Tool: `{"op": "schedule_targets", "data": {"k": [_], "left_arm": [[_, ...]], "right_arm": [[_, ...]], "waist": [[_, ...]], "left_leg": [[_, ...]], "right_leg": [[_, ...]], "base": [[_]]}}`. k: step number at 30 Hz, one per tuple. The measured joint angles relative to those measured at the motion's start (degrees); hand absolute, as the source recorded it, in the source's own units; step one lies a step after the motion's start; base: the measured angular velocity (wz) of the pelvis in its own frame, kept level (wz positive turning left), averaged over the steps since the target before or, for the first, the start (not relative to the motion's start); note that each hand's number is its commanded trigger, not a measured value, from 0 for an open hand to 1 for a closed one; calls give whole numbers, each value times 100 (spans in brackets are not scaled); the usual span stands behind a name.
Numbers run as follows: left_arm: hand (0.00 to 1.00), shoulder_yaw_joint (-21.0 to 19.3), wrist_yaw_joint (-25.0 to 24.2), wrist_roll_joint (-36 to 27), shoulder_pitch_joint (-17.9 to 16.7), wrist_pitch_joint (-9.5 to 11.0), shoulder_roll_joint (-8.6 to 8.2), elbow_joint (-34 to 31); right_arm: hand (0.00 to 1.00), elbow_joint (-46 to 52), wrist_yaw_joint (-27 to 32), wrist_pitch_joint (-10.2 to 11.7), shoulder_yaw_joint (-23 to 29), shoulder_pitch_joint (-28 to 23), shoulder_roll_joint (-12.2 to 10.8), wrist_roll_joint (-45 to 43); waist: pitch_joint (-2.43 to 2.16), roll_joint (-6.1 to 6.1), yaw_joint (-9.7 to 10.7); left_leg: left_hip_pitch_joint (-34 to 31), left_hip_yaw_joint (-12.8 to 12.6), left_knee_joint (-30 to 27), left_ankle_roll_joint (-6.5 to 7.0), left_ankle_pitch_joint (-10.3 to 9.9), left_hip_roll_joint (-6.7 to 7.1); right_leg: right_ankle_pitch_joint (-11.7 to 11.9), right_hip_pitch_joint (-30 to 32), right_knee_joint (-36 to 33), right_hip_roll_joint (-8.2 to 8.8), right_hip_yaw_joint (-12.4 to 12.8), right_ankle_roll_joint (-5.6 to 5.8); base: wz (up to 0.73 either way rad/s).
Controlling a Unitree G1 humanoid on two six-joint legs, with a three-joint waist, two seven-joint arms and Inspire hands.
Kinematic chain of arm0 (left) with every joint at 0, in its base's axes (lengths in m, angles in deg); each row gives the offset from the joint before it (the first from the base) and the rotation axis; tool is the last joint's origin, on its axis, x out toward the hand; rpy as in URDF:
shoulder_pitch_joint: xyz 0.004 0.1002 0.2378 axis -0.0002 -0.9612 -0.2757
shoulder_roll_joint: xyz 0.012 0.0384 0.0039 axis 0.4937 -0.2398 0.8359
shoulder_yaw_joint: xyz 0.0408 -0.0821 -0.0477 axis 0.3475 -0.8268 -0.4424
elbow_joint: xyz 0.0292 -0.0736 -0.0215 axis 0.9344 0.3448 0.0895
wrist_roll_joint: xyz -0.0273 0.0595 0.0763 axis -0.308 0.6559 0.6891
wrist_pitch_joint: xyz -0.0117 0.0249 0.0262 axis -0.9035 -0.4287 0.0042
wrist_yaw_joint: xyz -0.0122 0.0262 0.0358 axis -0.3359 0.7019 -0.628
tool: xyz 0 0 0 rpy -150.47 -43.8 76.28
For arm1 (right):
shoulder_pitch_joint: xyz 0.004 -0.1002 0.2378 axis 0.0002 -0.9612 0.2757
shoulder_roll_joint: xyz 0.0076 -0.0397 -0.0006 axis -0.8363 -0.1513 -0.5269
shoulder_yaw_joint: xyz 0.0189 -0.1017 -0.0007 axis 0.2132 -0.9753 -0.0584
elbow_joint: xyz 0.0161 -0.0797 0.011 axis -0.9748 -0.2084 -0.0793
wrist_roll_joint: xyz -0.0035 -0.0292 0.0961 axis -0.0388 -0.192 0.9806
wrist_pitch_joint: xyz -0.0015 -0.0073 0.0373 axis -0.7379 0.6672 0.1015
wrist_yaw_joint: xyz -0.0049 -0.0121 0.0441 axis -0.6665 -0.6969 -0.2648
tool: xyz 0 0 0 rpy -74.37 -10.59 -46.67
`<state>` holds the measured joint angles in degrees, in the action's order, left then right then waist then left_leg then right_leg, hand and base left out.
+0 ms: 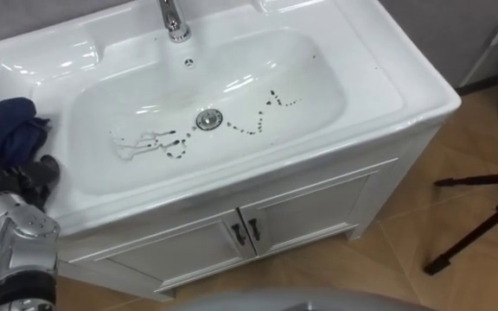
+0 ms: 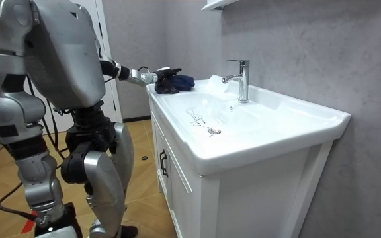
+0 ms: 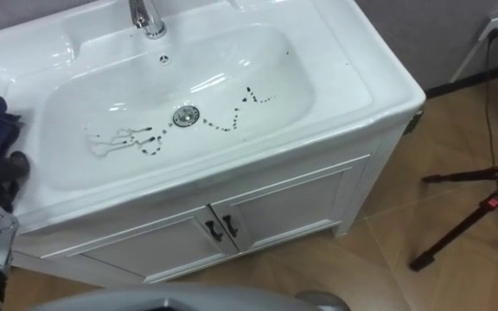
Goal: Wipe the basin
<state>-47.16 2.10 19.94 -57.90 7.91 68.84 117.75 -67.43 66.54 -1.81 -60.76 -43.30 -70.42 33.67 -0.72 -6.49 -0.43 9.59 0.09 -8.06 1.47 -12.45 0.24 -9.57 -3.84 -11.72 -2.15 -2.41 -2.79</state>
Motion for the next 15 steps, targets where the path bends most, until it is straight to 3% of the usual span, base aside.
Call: {"op": "schedule_targets", "data": {"k": [4,5,6,8,13,15], "left_arm": [[0,-2,-396,223,115,-23,131,219],[4,-7,-515,226,163,-50,187,286],[57,-6,-625,226,203,-58,245,372],[100,-4,-770,222,275,-68,341,505],[100,24,-949,223,479,-125,520,866],[100,76,-1043,242,497,-171,798,1043]], "right_arm": [[0,-102,16,-14,344,91,6,-59],[0,-104,23,-9,402,99,13,-59],[0,-103,35,-5,434,103,27,-57],[0,-101,88,-5,452,101,34,-56],[0,-112,156,-10,491,87,74,-55],[0,-112,161,-4,486,103,88,-54]], "waist": [[-17,-24,-7],[-17,-24,-7],[-16,-26,2],[-17,-27,22],[-14,-41,22],[-11,-54,22]], "left_leg": [[12,-13,28,-47,32,-35],[12,-33,28,-61,40,-50],[14,-41,28,-74,48,-61],[14,-38,28,-92,58,-79],[65,-39,29,-116,73,-98],[110,-42,24,-125,80,-100]], "right_leg": [[25,17,3,-45,52,-41],[37,17,7,-60,59,-59],[43,17,9,-72,62,-70],[51,14,8,-88,60,-92],[42,-16,-5,-103,59,-127],[33,-42,-9,-103,62,-134]], "base": [[-7],[-7],[-4],[0],[-1],[-4]]}}
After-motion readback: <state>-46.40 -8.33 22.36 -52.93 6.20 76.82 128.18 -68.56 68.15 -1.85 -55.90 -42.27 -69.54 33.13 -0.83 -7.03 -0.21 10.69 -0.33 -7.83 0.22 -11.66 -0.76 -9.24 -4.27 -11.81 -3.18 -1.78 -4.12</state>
